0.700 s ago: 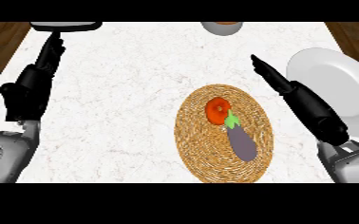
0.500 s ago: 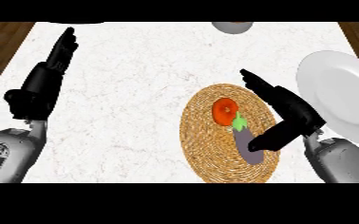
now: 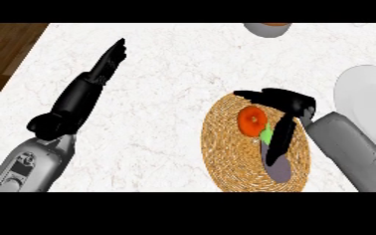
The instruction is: Pick the squash from the placemat and place it in the plate
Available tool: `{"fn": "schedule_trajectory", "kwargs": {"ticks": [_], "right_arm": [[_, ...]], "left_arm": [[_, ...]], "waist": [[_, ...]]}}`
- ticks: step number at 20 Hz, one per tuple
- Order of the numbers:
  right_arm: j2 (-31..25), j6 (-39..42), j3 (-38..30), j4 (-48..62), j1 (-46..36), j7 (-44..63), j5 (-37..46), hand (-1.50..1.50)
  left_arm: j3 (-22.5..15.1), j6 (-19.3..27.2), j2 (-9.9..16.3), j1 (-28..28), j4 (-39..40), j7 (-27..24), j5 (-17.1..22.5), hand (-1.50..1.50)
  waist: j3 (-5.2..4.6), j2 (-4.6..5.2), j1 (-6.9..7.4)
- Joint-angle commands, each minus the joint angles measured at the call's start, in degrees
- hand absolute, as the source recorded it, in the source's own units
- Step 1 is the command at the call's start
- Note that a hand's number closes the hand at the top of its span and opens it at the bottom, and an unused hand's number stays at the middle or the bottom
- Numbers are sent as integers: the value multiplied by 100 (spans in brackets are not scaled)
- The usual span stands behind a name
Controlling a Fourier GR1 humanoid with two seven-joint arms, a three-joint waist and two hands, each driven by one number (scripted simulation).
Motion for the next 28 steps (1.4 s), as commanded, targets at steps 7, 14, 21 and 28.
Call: {"fn": "schedule_trajectory", "kwargs": {"ticks": [7,14,21,28], "right_arm": [[1118,1248,505,2313,-2495,-6,908,-150],[1937,2501,156,4161,-3469,1146,212,-150],[2091,3192,331,5155,-4208,1244,507,-150],[2121,3035,219,6193,-4628,899,797,-150]], "left_arm": [[402,-433,177,369,199,-325,360,0],[228,-306,-53,452,266,-466,27,0],[330,-414,-64,579,250,-433,68,0],[403,-440,-120,427,191,-339,-15,0]], "waist": [[-1,-155,-385],[-6,-167,-515],[-1,-161,-497],[3,-95,-391]]}}
